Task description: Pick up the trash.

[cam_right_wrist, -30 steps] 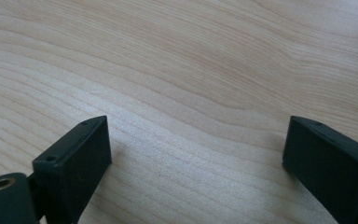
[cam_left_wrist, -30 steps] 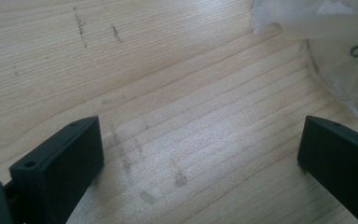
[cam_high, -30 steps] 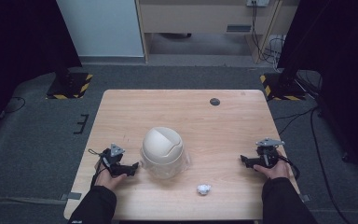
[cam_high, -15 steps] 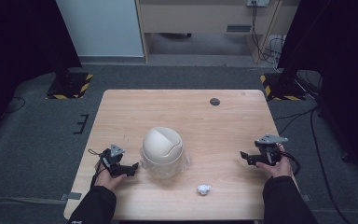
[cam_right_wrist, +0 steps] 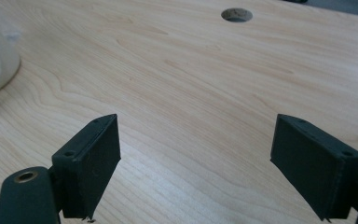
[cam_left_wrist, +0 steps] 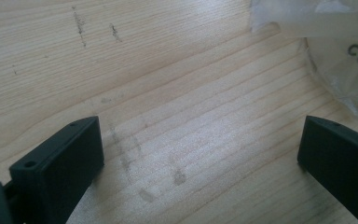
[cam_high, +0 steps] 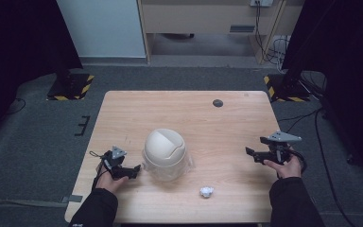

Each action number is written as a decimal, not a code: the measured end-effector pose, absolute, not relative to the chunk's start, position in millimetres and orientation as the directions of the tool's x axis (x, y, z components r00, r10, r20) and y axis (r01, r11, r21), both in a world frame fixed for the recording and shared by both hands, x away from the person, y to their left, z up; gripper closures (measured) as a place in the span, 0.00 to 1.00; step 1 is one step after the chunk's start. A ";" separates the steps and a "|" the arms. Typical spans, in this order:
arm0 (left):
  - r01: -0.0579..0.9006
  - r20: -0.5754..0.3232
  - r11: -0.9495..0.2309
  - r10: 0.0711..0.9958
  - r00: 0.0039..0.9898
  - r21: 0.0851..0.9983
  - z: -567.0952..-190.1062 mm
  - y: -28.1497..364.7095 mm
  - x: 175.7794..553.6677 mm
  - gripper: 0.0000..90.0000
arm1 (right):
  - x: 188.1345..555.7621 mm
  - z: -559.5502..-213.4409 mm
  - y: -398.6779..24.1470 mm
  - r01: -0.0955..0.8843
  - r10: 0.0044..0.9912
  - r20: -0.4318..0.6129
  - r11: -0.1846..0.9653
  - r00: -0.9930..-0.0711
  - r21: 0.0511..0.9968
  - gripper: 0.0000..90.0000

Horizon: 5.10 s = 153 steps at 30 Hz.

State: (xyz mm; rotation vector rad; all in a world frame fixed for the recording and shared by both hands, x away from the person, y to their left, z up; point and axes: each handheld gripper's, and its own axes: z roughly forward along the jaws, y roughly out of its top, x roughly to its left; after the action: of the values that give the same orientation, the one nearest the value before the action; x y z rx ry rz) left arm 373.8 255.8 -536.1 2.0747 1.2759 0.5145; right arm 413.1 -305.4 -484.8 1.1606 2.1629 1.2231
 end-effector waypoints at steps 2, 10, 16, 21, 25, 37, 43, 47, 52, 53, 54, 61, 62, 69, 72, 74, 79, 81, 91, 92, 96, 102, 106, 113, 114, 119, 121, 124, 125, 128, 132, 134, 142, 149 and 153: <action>0.641 -0.002 -0.323 0.892 0.452 0.696 -536.1 255.7 373.8 0.00 | 411.8 -479.0 -304.0 0.454 0.808 0.052 0.274 -0.587 0.848 0.18; 0.641 -0.002 -0.323 0.892 0.452 0.696 -536.1 255.7 373.8 0.00 | 411.2 -455.9 -296.0 0.389 0.781 0.044 0.261 -0.623 0.884 0.18; 0.641 -0.001 -0.323 0.892 0.452 0.696 -536.1 255.7 373.8 0.00 | 411.0 -436.3 -288.8 0.334 0.757 0.046 0.232 -0.652 0.913 0.18; 0.641 -0.001 -0.323 0.892 0.452 0.696 -536.1 255.7 373.8 0.00 | 411.5 -425.1 -285.8 0.306 0.744 0.046 0.217 -0.667 0.927 0.18; 0.641 -0.001 -0.324 0.892 0.452 0.696 -536.1 255.6 373.8 0.00 | 412.4 -413.8 -281.0 0.276 0.726 0.050 0.196 -0.686 0.941 0.18; 0.641 -0.001 -0.324 0.892 0.451 0.696 -536.1 255.6 373.7 0.00 | 415.4 -389.6 -265.1 0.212 0.682 0.025 0.191 -0.731 0.959 0.17; 0.641 0.000 -0.324 0.892 0.452 0.696 -536.1 255.6 373.7 0.00 | 419.7 -381.4 -255.3 0.194 0.664 0.023 0.185 -0.748 0.963 0.17; 0.641 0.000 -0.324 0.892 0.452 0.696 -536.1 255.6 373.7 0.00 | 423.4 -375.4 -248.4 0.186 0.650 0.013 0.197 -0.759 0.963 0.17; 0.641 0.000 -0.324 0.892 0.452 0.696 -536.1 255.6 373.7 0.00 | 426.4 -368.0 -238.0 0.164 0.628 -0.010 0.219 -0.778 0.962 0.17; 0.641 0.000 -0.324 0.892 0.452 0.696 -536.1 255.6 373.7 0.00 | 426.4 -368.0 -238.0 0.164 0.628 -0.010 0.219 -0.778 0.962 0.17; 0.641 -0.001 -0.324 0.892 0.452 0.696 -536.1 255.6 373.7 0.00 | 427.2 -365.2 -233.8 0.160 0.619 -0.016 0.228 -0.785 0.960 0.17; 0.641 -0.001 -0.324 0.892 0.452 0.696 -536.1 255.6 373.7 0.00 | 429.6 -359.8 -222.9 0.156 0.596 -0.022 0.244 -0.803 0.957 0.17; 0.640 -0.001 -0.324 0.892 0.452 0.696 -536.1 255.6 373.7 0.00 | 430.4 -358.2 -219.4 0.155 0.586 -0.020 0.247 -0.810 0.956 0.17; 0.640 -0.001 -0.324 0.892 0.452 0.696 -536.1 255.6 373.7 0.00 | 432.4 -350.5 -209.5 0.140 0.566 -0.028 0.251 -0.824 0.958 0.17; 0.641 -0.001 -0.324 0.892 0.452 0.696 -536.1 255.6 373.7 0.00 | 434.2 -344.9 -201.9 0.126 0.553 -0.035 0.250 -0.832 0.960 0.17; 0.641 -0.001 -0.324 0.892 0.452 0.696 -536.1 255.6 373.7 0.00 | 435.0 -342.8 -197.5 0.126 0.544 -0.028 0.244 -0.839 0.961 0.17; 0.641 -0.001 -0.324 0.892 0.452 0.696 -536.1 255.6 373.7 0.00 | 436.1 -338.8 -188.0 0.115 0.525 -0.037 0.253 -0.850 0.961 0.18; 0.641 -0.001 -0.324 0.892 0.452 0.696 -536.1 255.6 373.7 0.00 | 436.7 -336.4 -180.3 0.108 0.509 -0.045 0.266 -0.859 0.958 0.18; 0.641 -0.001 -0.324 0.892 0.452 0.696 -536.1 255.6 373.7 0.00 | 436.8 -341.8 -155.1 0.106 0.430 -0.034 0.297 -0.902 0.949 0.19; 0.641 -0.001 -0.324 0.892 0.452 0.696 -536.1 255.6 373.7 0.00 | 436.7 -343.7 -152.7 0.110 0.421 -0.029 0.303 -0.906 0.947 0.19; 0.641 -0.001 -0.324 0.892 0.452 0.696 -536.1 255.6 373.7 0.00 | 436.4 -350.6 -143.1 0.117 0.382 -0.010 0.308 -0.924 0.944 0.20; 0.641 -0.001 -0.324 0.892 0.452 0.696 -536.1 255.6 373.7 0.00 | 434.8 -359.0 -131.0 0.119 0.327 0.010 0.315 -0.945 0.942 0.20; 0.641 -0.001 -0.324 0.892 0.452 0.696 -536.1 255.6 373.7 0.00 | 432.8 -364.5 -123.7 0.121 0.298 0.021 0.319 -0.954 0.940 0.22; 0.641 -0.001 -0.324 0.892 0.452 0.696 -536.1 255.6 373.7 0.00 | 429.6 -373.9 -112.2 0.130 0.239 0.053 0.320 -0.970 0.938 0.23; 0.641 -0.001 -0.324 0.892 0.452 0.696 -536.1 255.6 373.7 0.00 | 429.2 -375.6 -111.0 0.128 0.234 0.051 0.329 -0.971 0.936 0.23; 0.641 -0.001 -0.324 0.892 0.452 0.696 -536.1 255.6 373.7 0.00 | 427.0 -381.7 -106.3 0.136 0.212 0.062 0.353 -0.975 0.926 0.23; 0.641 -0.001 -0.324 0.892 0.452 0.696 -536.1 255.6 373.7 0.00 | 425.8 -386.6 -102.5 0.139 0.199 0.068 0.366 -0.978 0.920 0.23; 0.641 -0.001 -0.324 0.892 0.452 0.696 -536.1 255.6 373.7 0.00 | 424.8 -391.6 -99.1 0.140 0.186 0.072 0.383 -0.980 0.913 0.24; 0.641 -0.001 -0.324 0.892 0.452 0.696 -536.1 255.6 373.7 0.00 | 424.4 -393.2 -98.0 0.140 0.179 0.074 0.390 -0.981 0.910 0.24; 0.641 -0.001 -0.325 0.892 0.452 0.696 -536.1 255.6 373.7 0.00 | 423.4 -396.0 -95.7 0.145 0.171 0.082 0.401 -0.982 0.905 0.25; 0.640 -0.001 -0.324 0.892 0.452 0.696 -536.1 255.6 373.7 0.00 | 421.8 -401.3 -92.0 0.154 0.160 0.094 0.418 -0.983 0.895 0.25; 0.641 -0.001 -0.324 0.892 0.452 0.696 -536.1 255.6 373.7 0.00 | 421.3 -403.5 -91.0 0.153 0.152 0.095 0.431 -0.984 0.889 0.25; 0.641 -0.001 -0.325 0.892 0.453 0.696 -536.1 255.6 373.7 0.00 | 419.7 -412.6 -85.3 0.161 0.134 0.111 0.469 -0.985 0.868 0.24; 0.641 -0.001 -0.324 0.892 0.452 0.696 -536.1 255.6 373.7 0.00 | 420.1 -415.3 -82.9 0.169 0.130 0.122 0.466 -0.984 0.868 0.24; 0.641 -0.001 -0.324 0.892 0.452 0.696 -536.1 255.6 373.7 0.00 | 419.6 -416.7 -81.4 0.176 0.132 0.129 0.460 -0.983 0.870 0.23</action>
State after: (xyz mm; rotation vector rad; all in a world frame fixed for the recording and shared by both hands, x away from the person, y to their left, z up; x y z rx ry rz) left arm 373.7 255.6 -536.1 2.0754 1.2749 0.5157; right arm 419.6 -81.4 -416.7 0.2871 2.7206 1.6308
